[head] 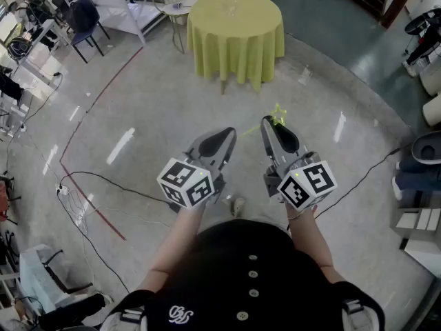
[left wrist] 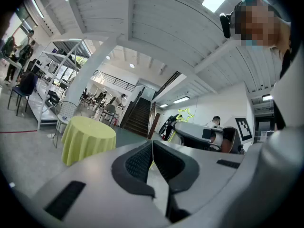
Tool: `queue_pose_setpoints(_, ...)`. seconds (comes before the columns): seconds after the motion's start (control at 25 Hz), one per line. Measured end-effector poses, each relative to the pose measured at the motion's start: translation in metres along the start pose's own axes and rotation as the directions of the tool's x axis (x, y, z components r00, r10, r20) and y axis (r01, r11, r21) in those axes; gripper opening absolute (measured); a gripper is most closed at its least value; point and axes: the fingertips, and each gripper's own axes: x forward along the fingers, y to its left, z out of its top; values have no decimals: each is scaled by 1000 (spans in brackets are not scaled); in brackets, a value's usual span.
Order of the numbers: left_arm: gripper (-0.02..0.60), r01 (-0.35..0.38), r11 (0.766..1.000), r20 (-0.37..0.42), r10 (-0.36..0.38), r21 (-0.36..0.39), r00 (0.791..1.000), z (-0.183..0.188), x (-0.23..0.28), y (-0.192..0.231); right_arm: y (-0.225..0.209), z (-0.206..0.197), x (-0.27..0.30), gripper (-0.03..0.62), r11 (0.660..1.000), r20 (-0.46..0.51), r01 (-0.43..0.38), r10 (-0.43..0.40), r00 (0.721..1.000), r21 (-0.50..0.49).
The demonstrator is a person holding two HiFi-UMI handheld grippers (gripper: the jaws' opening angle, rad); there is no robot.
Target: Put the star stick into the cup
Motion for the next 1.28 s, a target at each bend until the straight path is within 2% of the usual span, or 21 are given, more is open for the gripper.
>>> queue_pose_setpoints(0.12, 14, 45, 999, -7, -45, -13, 999, 0, 6, -4, 1, 1, 4, 11, 999, -11, -40, 40, 999, 1)
queue_pose_setpoints(0.36, 14, 56, 998, -23, -56, 4, 998, 1, 15, -8, 6, -3, 3, 11, 994, -51, -105, 103, 993, -26)
queue_pose_setpoints(0.76, 13, 53, 998, -31, -52, 20, 998, -3, 20, -6, -9, -8, 0, 11, 997, -64, -73, 70, 995, -35)
queue_pose_setpoints(1.04, 14, 31, 999, -14, -30, 41, 999, 1, 25, -3, -12, 4, 6, 12, 998, -8, -59, 59, 998, -33)
queue_pose_setpoints(1.28, 14, 12, 1000, -25, -11, 12, 1000, -13, 29, -9, -19, -4, -1, 12, 996, -30, -81, 80, 996, -37)
